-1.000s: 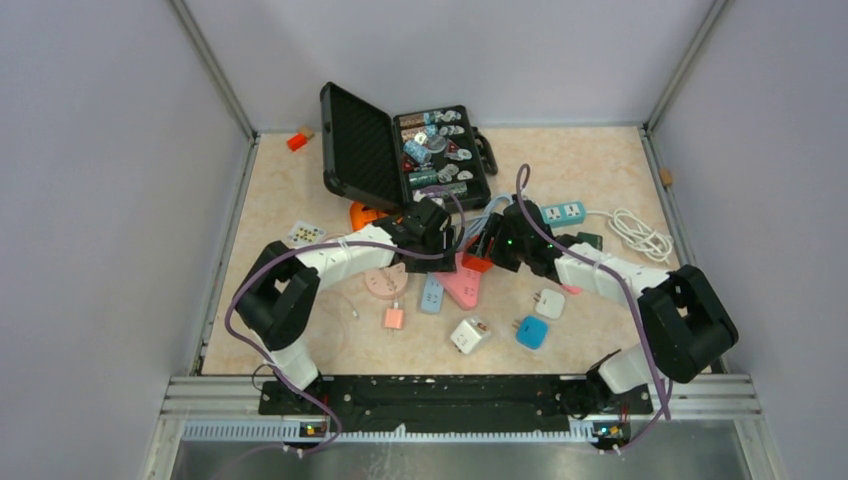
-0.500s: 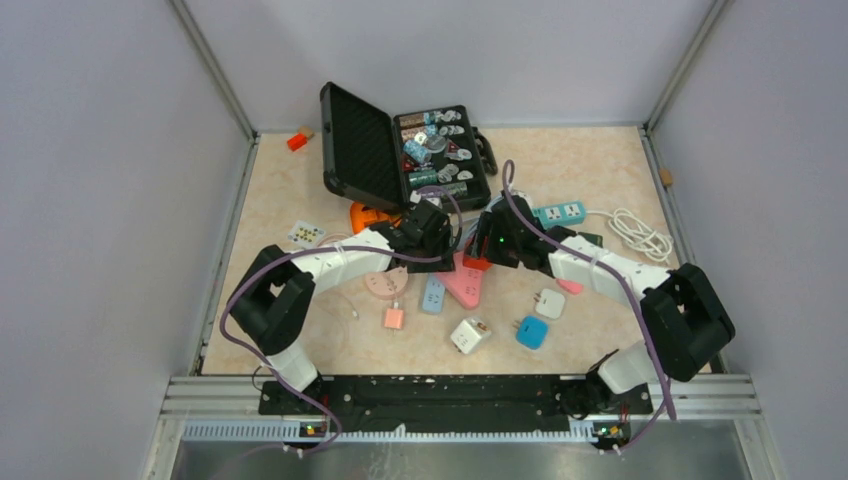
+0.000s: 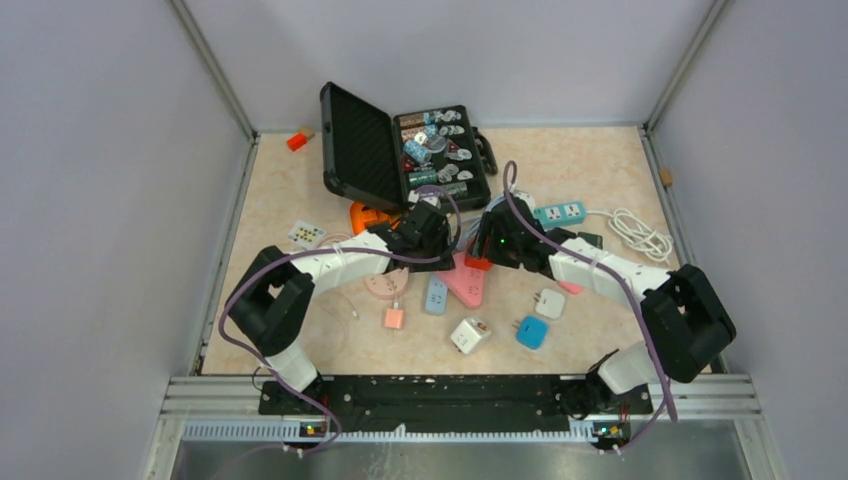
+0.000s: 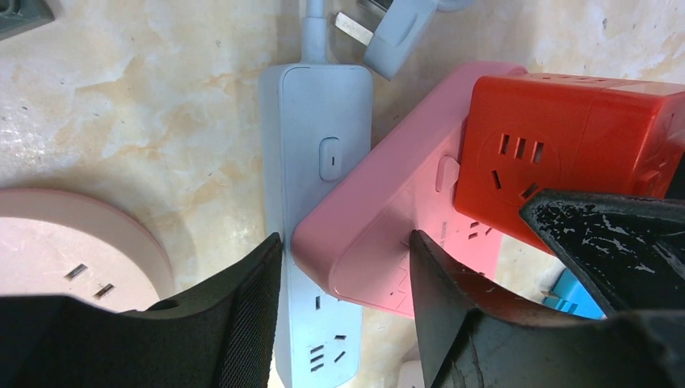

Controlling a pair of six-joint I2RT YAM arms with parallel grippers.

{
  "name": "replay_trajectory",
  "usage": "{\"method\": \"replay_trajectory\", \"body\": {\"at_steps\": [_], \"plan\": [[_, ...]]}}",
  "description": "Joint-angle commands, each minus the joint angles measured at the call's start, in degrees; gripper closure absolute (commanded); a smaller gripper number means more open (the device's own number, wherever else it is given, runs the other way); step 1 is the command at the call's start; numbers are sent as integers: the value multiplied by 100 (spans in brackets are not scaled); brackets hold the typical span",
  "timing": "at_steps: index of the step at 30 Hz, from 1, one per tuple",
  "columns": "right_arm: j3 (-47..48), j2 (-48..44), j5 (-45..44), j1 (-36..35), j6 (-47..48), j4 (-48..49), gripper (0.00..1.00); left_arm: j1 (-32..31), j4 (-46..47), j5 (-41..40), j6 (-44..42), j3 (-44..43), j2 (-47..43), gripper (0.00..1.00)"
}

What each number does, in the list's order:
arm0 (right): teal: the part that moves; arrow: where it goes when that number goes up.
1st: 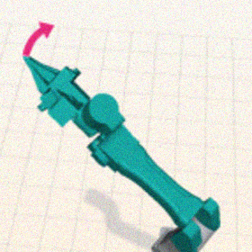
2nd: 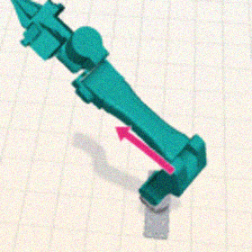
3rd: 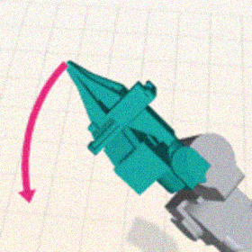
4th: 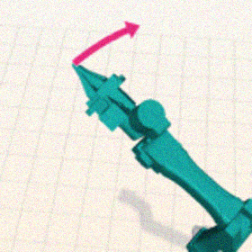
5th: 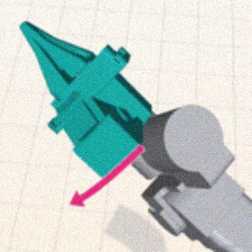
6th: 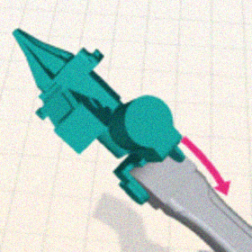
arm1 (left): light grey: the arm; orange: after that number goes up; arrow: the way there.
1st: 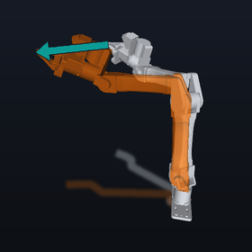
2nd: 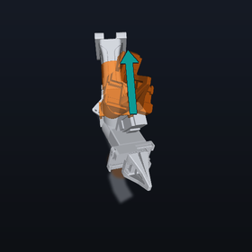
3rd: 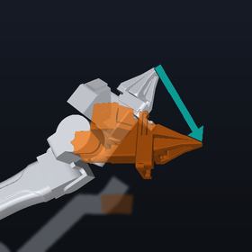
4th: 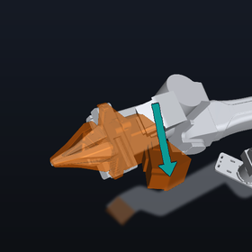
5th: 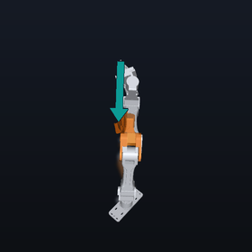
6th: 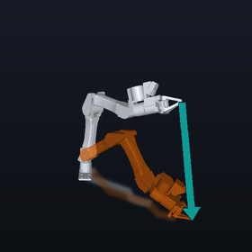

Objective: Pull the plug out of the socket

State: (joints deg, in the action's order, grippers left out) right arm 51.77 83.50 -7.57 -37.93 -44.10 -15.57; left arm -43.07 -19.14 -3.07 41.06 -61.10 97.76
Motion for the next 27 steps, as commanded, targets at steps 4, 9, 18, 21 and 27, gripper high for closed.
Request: {"method": "replay_trajectory", "body": {"at_steps": [4,9,18,21,27], "plan": [[-72,-287,1440,-141,-394,1400,100,0,-663,-411,-133,913,588,67],[-199,-390,-93,-512,328,1190,100,0,-569,-390,-105,1063,606,69],[-934,-488,-261,-361,47,1646,100,0,-661,-455,-87,1036,692,71],[-553,-341,32,-60,-339,873,100,0,-670,-443,-85,1071,692,71],[324,-8,972,242,-592,-570,100,0,-692,-455,-48,1082,707,72]]}}
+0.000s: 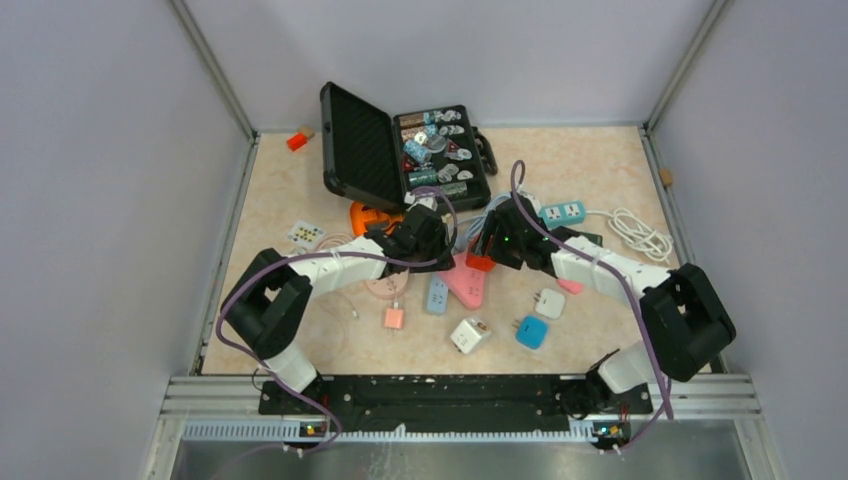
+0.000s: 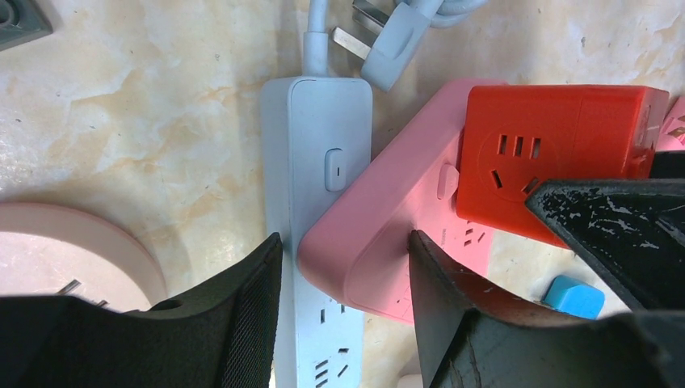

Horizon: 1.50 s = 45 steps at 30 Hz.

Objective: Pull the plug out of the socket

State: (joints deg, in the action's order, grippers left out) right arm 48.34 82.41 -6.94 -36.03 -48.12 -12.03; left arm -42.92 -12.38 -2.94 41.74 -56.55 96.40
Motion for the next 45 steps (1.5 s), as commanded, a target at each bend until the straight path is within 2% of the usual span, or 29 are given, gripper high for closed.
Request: {"method": "replay_trajectory", "body": {"at_steps": [1,6,11,15,20,23,27,32,34,39,42,45], "plan": [[636,61,1116,52,-189,-868,100,-15,-1365,-470,-112,628,845,72],[339,-400,1047,44,194,-261,100,-15,-1356,-450,-82,642,890,72],[-352,-1187,360,-35,966,640,100,-20,-1366,-444,-91,612,954,72],[-343,-1300,-180,-8,844,215,100,-15,-1415,-492,-67,587,964,73],[131,-782,192,91,120,-536,100,-15,-1434,-464,-85,565,988,74],[424,-458,290,14,244,-806,100,-15,-1425,-453,-79,571,977,74],[724,-407,-568,-777,1077,-675,100,-15,-1418,-413,-88,575,1016,75],[1060,-30,-1278,-985,962,-1444,100,-15,-1429,-409,-87,561,1021,75],[906,-173,-1165,-933,908,-1330,100,-18,-1425,-386,-83,555,1036,75],[131,-895,180,-263,599,-308,100,-15,-1396,-333,-48,594,1052,76],[202,-913,41,-470,581,-178,100,-15,-1388,-313,-51,596,1065,76],[711,-463,-829,-930,746,-852,100,-15,-1415,-303,-57,605,1057,76]]}}
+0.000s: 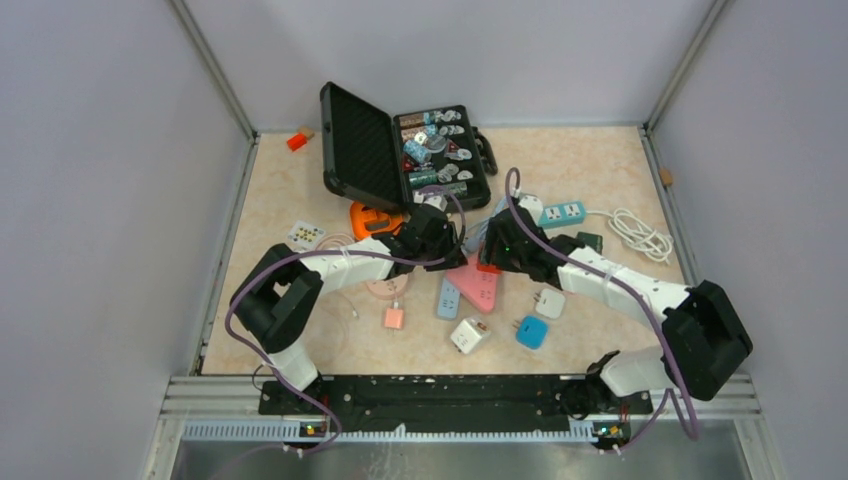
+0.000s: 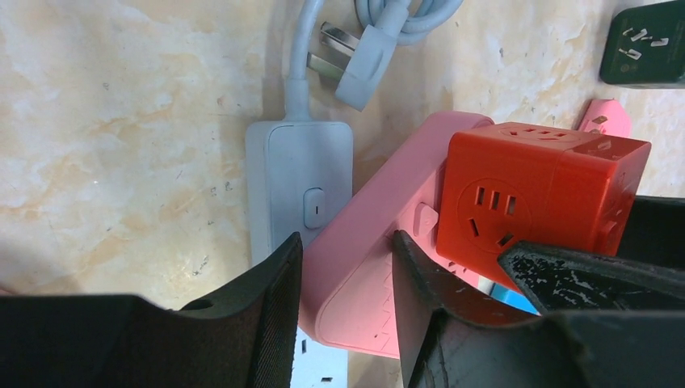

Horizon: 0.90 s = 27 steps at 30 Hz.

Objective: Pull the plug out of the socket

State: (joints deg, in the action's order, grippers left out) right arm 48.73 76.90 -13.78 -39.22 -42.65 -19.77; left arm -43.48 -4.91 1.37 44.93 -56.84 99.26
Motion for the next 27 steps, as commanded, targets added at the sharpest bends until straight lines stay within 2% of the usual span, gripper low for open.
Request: {"method": "replay_trajectory", "body": {"at_steps": [1,4,6,11,13,17,20,22,27], "plan": [[800,237,-390,-699,194,-340,100,42,-2170,-742,-372,646,766,77],[895,326,-706,-740,149,-637,100,42,-2141,-683,-423,676,765,77],[764,140,-568,-670,220,-489,100,32,-2133,-635,-439,694,775,77],[3,-464,956,-51,-40,694,100,33,-2102,-603,-461,720,770,77],[-30,-503,928,-88,-63,794,100,32,-2102,-588,-472,733,762,77],[482,-53,-177,-610,202,-110,100,24,-2077,-525,-481,778,753,78],[610,38,-567,-656,188,-401,100,24,-2052,-511,-489,836,720,77],[517,-87,-631,-611,214,-348,100,24,-2014,-470,-525,880,688,76],[214,-329,-89,-397,241,-41,100,24,-1945,-175,-778,864,467,69]]}}
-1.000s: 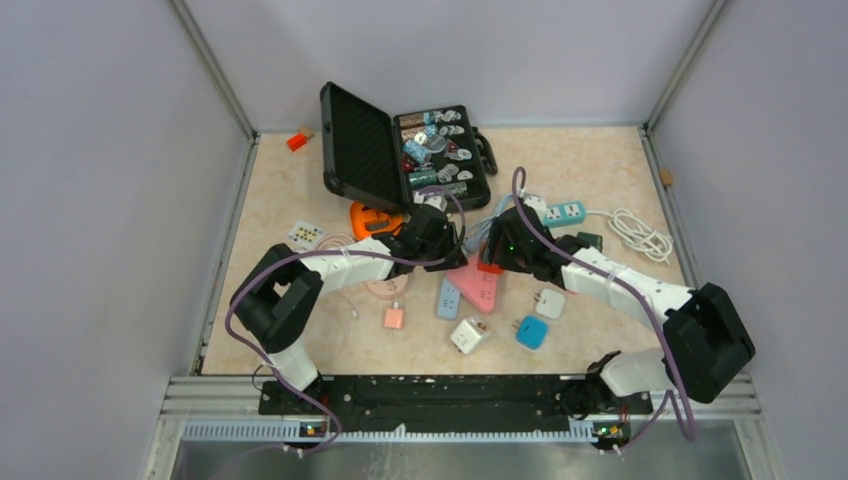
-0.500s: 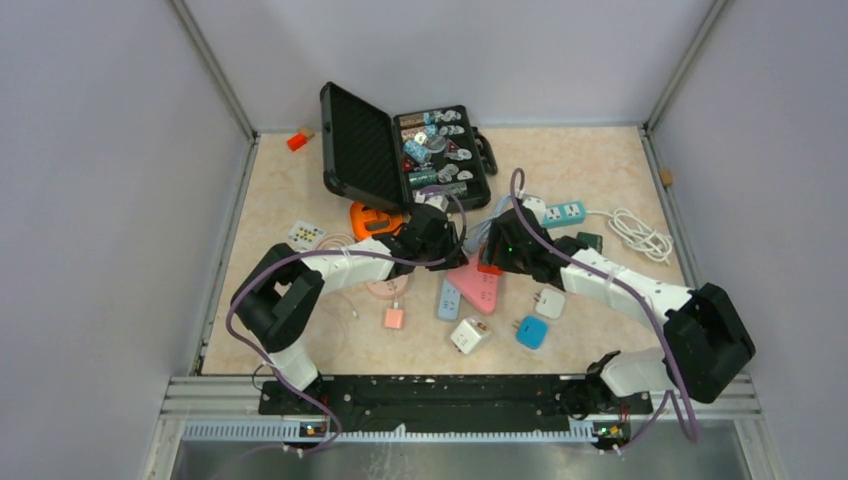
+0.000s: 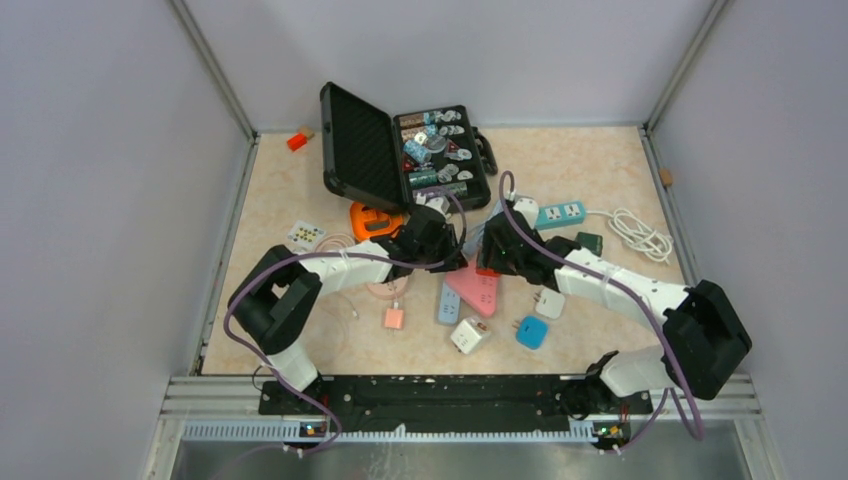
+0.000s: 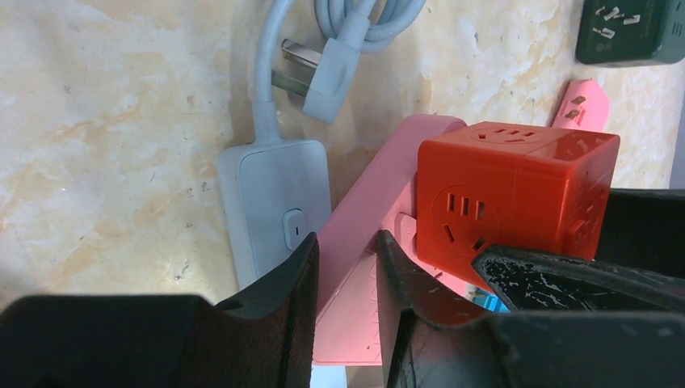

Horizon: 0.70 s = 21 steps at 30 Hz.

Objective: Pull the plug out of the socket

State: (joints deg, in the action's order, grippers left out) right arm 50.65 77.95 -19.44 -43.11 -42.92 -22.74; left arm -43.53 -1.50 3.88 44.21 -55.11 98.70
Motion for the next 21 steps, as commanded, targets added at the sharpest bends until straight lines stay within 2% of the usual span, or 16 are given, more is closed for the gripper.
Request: {"method": "replay_trajectory", "body": {"at_steps": [1,4,7,8,11,16,21], "plan": [[-36,-457,536,-5,259,290,100,29,-2274,-282,-777,677,459,67],[-248,-518,631,-4,164,375,100,29,-2266,-58,-968,632,232,56],[-471,-554,626,13,12,483,100,29,-2347,84,-1067,522,138,42],[-544,-558,628,21,-29,529,100,29,-2375,97,-1059,481,130,34],[-630,-526,612,40,-81,573,100,29,-2414,139,-1026,349,117,24],[-628,-527,489,97,-77,498,100,29,-2528,43,-884,169,44,14],[-668,-532,514,151,-135,495,100,20,-2813,-235,-754,130,-35,10]]}}
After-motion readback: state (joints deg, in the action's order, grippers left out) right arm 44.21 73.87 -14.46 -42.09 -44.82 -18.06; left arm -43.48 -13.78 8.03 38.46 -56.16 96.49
